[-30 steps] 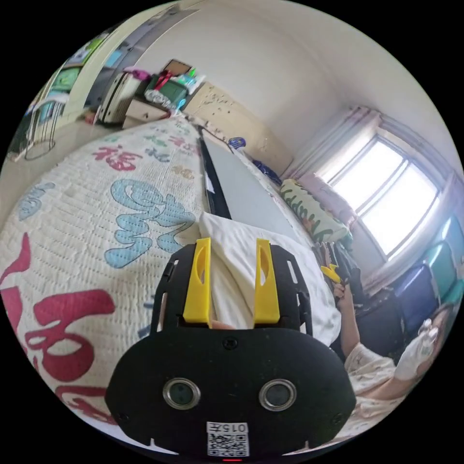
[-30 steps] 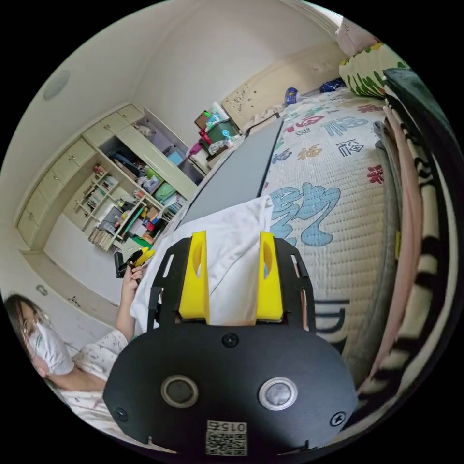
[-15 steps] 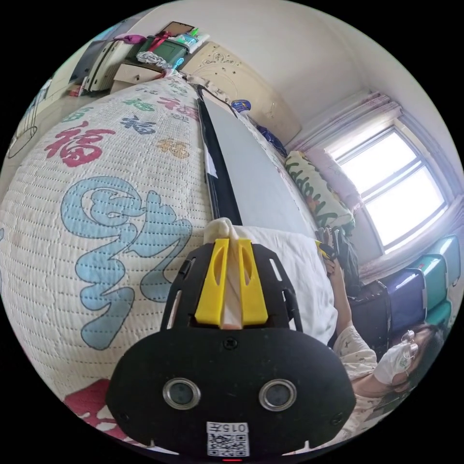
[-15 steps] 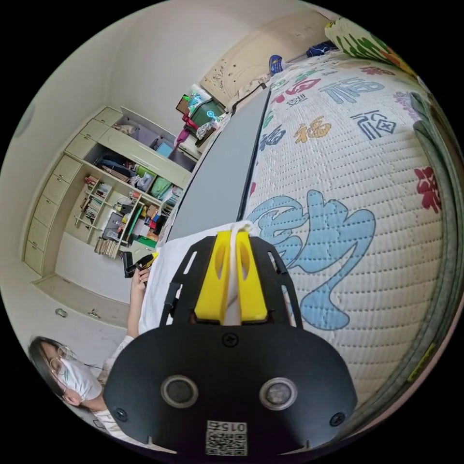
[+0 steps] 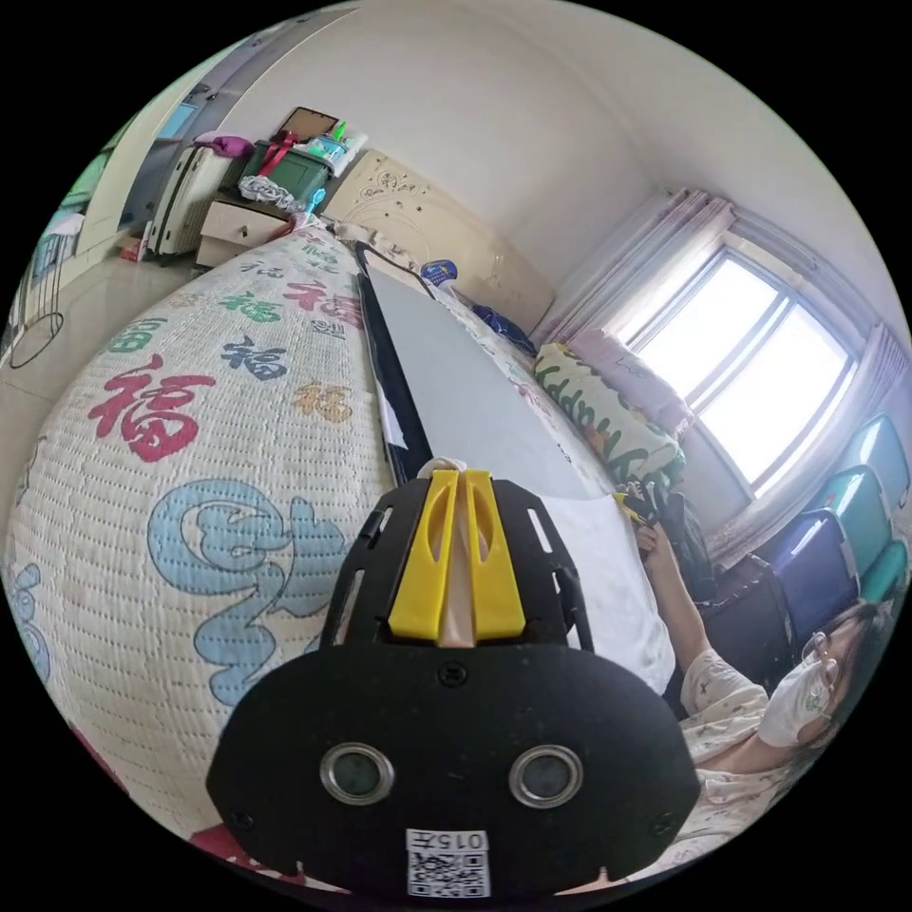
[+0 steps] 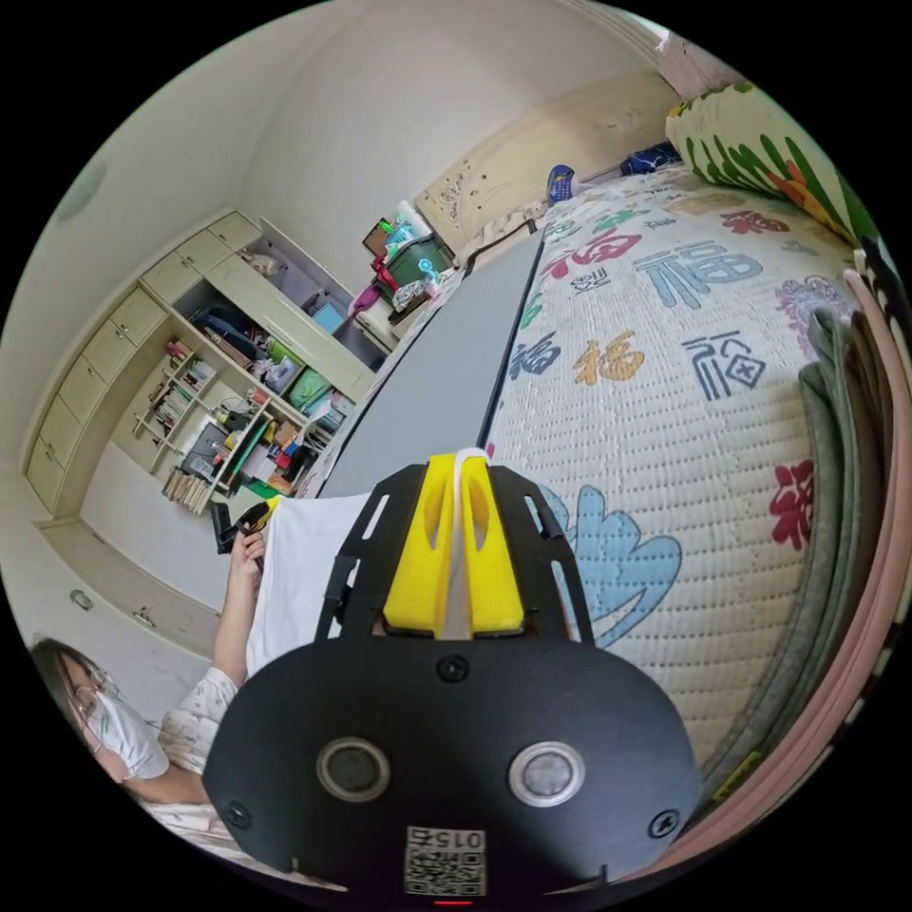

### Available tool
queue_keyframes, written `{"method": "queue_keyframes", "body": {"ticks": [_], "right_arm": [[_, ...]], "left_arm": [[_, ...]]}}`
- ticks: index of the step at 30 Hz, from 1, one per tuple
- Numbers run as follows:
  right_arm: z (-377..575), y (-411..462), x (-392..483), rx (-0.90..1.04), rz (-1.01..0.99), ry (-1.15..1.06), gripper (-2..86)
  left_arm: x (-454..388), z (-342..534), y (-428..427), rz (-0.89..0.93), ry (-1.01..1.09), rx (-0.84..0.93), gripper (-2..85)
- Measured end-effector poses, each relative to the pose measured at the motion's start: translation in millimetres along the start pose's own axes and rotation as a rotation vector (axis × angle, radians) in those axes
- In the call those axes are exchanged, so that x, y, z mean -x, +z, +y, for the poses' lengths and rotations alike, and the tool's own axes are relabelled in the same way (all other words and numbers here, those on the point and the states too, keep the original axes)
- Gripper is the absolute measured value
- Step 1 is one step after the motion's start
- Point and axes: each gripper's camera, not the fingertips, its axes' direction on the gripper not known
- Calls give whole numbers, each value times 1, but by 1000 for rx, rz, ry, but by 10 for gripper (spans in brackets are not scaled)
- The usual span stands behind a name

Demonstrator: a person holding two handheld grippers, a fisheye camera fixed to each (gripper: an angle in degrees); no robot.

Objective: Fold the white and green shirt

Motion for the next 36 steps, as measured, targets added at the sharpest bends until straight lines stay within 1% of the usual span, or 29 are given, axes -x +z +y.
{"method": "queue_keyframes", "body": {"ticks": [4,7,12,14,16,18,19,20,22,23,24,26,27,28,29,30,32,33,34,35,36], "right_arm": [[-5,30,-34,-10,68,4,-2],[-7,56,-66,-1,69,7,-1],[12,91,-129,20,10,45,3],[34,97,-157,-7,-62,58,10],[54,98,-169,-46,-81,35,20],[76,100,-175,-70,-16,25,34],[92,101,-177,-84,57,12,46],[111,99,-176,-125,166,6,58],[145,94,-168,-218,319,-16,68],[167,90,-156,-276,373,-47,66],[178,88,-147,-297,384,-72,66],[233,92,-89,-329,393,-292,65],[251,97,-70,-321,391,-359,64],[291,110,-34,-278,371,-497,63],[335,129,0,-196,319,-635,61],[358,141,16,-143,282,-699,60],[451,194,67,69,89,-928,61],[473,208,77,107,47,-974,61],[514,235,92,168,-3,-1048,62],[552,261,102,218,-31,-1113,64],[568,275,106,242,-40,-1141,65]], "left_arm": [[-4,-29,18,18,-30,-11,1],[-5,-51,36,13,-34,11,1],[0,-68,55,67,-30,11,1],[4,-62,61,73,-83,23,0],[-3,-64,60,71,-77,37,-1],[-13,-66,57,23,-51,41,0],[-19,-66,57,1,-39,40,1],[-22,-66,58,-3,-36,44,2],[-24,-67,59,5,-42,47,4],[-24,-67,60,10,-51,46,6],[-24,-67,61,13,-55,45,7],[-24,-67,63,33,-60,40,11],[-24,-67,63,38,-61,37,12],[-25,-66,62,40,-65,29,13],[-26,-65,62,36,-69,18,14],[-27,-64,61,33,-70,12,15],[-30,-63,61,29,-65,-1,20],[-31,-62,62,28,-65,-1,21],[-32,-62,64,29,-64,3,25],[-33,-62,67,29,-58,9,31],[-34,-62,69,25,-56,15,35]]}}
